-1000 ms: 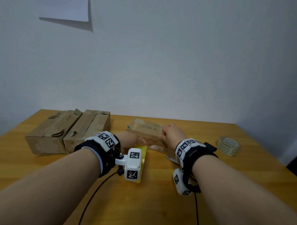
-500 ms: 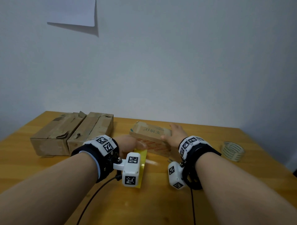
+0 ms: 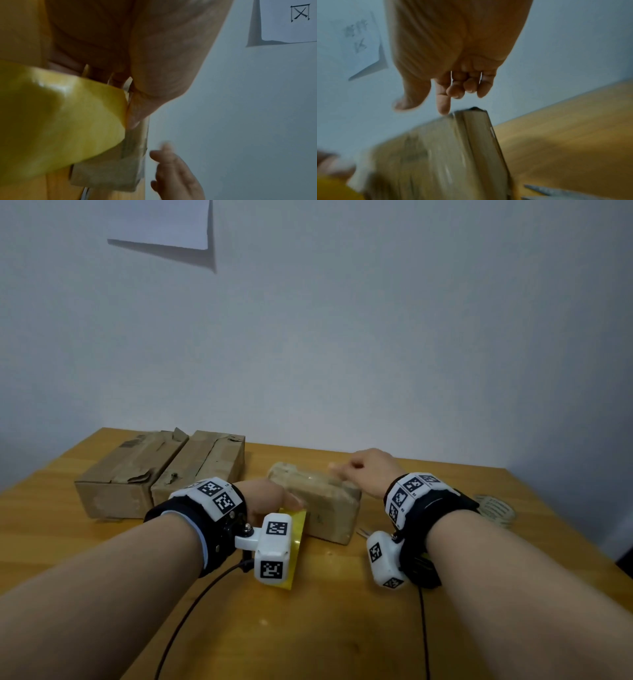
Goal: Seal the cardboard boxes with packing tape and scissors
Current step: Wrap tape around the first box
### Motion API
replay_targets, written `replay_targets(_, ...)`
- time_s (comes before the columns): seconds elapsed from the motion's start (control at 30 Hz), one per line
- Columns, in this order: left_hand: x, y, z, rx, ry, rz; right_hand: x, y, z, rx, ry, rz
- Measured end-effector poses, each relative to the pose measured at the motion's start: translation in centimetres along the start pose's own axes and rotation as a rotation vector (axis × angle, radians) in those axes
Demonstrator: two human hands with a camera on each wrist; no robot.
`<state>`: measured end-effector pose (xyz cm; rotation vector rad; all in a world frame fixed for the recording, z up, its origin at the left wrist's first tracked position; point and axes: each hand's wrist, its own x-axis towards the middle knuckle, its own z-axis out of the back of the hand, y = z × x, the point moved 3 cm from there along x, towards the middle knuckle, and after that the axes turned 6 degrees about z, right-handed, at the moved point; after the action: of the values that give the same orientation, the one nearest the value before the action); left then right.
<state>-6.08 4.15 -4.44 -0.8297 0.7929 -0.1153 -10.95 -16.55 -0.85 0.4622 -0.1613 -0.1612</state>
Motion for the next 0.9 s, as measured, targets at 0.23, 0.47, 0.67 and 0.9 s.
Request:
replay_targets(0.23, -1.2, 1.1, 1.0, 0.058, -0.007, -0.046, -1.1, -0.9, -0.4, 0.011, 0.101, -0.139)
replay_targets(0.47, -2.3, 1.7, 1.1, 0.065, -0.007, -0.022, -2.5, 0.2, -2.6, -0.034, 0.249, -0.226)
replay_targets(0.67, -2.5, 1.0, 2.3, -0.128, 0.026, -0.024, -2.5, 3.3, -0.3, -0.018, 0.098, -0.029)
replay_targets(0.9, -5.7, -2.7, 4.7, -0.557, -0.029, -0.067, -2.9, 9.0, 0.1, 0.528, 0.406, 0.127)
